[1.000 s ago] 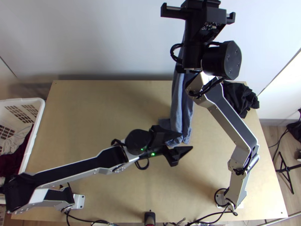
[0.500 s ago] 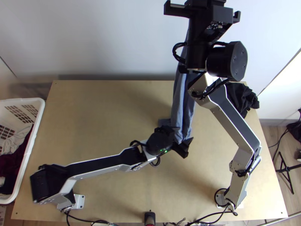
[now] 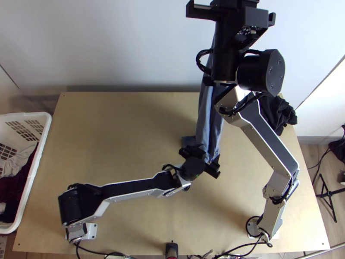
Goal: Fold the t-shirt
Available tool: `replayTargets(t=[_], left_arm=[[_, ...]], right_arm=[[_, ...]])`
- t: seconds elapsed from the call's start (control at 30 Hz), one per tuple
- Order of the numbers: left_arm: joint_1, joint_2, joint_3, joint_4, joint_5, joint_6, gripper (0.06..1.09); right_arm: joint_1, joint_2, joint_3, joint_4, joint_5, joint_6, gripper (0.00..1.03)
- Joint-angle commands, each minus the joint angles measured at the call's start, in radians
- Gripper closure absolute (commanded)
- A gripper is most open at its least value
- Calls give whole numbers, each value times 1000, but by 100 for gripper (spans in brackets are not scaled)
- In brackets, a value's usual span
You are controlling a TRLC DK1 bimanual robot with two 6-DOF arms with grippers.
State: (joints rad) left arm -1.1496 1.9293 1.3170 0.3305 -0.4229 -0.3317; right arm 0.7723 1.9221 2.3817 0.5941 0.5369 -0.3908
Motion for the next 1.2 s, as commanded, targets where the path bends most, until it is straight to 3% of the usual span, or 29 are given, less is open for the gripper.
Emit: replayTargets(t=[0.0, 0.37, 0.4, 0.47, 0.5, 1.0, 1.17], left_arm=[[-22, 85, 50, 5, -51, 13, 13], [-22, 189, 103, 1, -112, 62, 17], [-18, 203, 114, -5, -125, 74, 30], [-12, 223, 137, -4, -186, 102, 90], [-7, 226, 146, -7, -198, 114, 105], [-21, 112, 90, -18, -203, 141, 105], [2, -21, 34, -56, -180, 145, 105]], right_arm=[[5, -8, 10, -4, -2, 0, 100], [5, -21, 14, -10, -2, -2, 100], [5, -21, 13, -11, -2, -2, 100], [5, -23, 13, -11, -2, -2, 100], [4, -23, 13, -11, -2, 0, 100], [-4, -18, -7, -10, 14, 3, 100], [-25, -20, -16, -13, 18, 1, 100]])
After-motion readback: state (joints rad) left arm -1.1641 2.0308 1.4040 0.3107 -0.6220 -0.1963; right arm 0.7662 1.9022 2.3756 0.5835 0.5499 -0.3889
